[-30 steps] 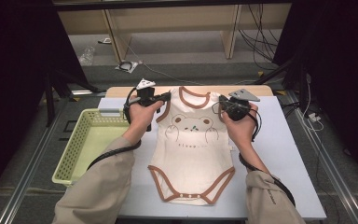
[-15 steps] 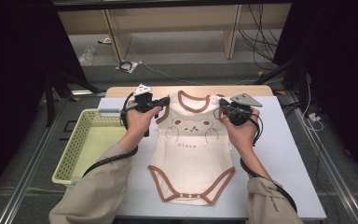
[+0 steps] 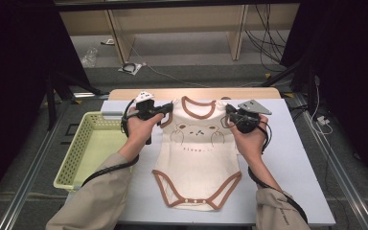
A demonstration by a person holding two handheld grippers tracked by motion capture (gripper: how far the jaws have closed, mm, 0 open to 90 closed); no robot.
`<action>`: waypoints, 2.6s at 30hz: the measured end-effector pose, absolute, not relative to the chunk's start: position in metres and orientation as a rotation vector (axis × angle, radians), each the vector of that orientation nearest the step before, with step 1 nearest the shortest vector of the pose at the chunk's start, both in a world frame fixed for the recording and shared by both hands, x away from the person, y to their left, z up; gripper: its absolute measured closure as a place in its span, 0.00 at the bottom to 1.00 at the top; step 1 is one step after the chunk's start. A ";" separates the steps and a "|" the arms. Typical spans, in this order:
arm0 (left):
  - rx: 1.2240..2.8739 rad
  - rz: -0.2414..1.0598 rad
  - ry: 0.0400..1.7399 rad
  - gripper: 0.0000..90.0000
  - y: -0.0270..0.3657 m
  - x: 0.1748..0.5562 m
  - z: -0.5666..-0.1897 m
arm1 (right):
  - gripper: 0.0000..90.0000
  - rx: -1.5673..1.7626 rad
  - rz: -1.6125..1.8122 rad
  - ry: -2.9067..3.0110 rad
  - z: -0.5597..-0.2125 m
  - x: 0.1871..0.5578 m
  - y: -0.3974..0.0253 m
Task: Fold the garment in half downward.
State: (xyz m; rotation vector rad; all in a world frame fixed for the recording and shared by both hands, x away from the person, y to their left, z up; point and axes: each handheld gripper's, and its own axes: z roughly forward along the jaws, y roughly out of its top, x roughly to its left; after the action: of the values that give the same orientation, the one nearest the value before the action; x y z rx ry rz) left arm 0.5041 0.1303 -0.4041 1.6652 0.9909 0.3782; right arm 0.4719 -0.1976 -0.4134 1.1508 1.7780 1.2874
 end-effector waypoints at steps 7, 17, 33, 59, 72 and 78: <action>1.666 0.374 0.988 0.97 0.132 0.501 -0.406 | 0.97 1.142 1.291 1.779 -0.412 0.470 -0.198; 1.652 0.365 0.987 0.97 0.134 0.496 -0.409 | 0.97 1.145 1.294 1.777 -0.414 0.466 -0.199; 1.646 0.358 0.963 0.97 0.139 0.486 -0.413 | 0.97 1.141 1.278 1.796 -0.419 0.457 -0.202; 1.649 0.362 0.908 0.97 0.144 0.464 -0.418 | 0.97 1.127 1.280 1.813 -0.424 0.443 -0.205; 1.658 0.369 0.895 0.97 0.145 0.460 -0.418 | 0.97 1.119 1.274 1.821 -0.424 0.439 -0.205; 1.668 0.379 0.875 0.97 0.144 0.456 -0.420 | 0.97 1.113 1.266 1.829 -0.427 0.437 -0.207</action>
State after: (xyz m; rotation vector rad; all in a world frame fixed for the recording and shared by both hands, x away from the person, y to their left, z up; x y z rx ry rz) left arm 0.4564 0.1439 -0.4198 1.6680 0.8752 0.3794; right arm 0.4371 -0.2067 -0.4265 1.1130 1.8290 1.2662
